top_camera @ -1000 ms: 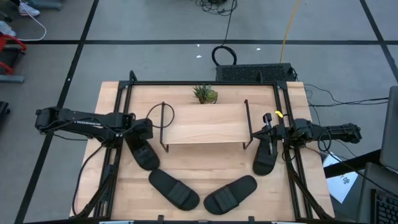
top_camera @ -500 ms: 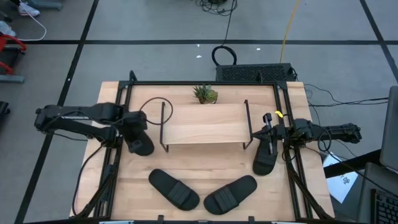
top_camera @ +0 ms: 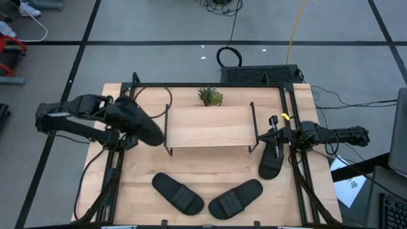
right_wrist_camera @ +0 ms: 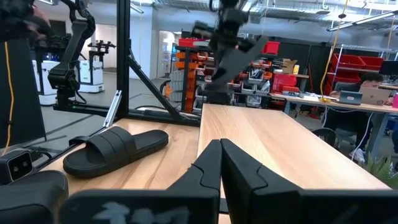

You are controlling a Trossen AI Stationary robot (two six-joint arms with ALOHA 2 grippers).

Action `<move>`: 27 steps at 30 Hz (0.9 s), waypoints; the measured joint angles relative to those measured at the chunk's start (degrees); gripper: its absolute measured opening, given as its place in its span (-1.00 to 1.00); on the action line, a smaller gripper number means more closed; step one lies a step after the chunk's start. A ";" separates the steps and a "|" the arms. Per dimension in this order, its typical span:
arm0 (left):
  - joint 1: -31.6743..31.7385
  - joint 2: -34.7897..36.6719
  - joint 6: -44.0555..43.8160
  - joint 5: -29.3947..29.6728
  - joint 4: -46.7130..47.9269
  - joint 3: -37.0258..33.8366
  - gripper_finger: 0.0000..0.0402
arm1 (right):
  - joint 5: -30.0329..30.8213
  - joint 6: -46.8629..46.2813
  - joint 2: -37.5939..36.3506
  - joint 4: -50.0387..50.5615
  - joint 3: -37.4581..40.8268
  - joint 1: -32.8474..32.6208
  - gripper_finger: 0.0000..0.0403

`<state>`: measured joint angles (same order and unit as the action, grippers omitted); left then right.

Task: Pick and place slides into the shelf
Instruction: Put the black slide on the shelf

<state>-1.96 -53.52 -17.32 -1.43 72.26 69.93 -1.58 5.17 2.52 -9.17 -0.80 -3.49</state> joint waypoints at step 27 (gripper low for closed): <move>9.17 -18.31 28.40 -24.08 -10.21 17.97 -1.00 | 0.31 1.48 0.13 -1.77 -0.02 0.01 -1.00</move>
<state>7.21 -71.83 11.08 -25.51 62.05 87.90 -1.28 6.65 2.65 -10.94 -0.82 -3.48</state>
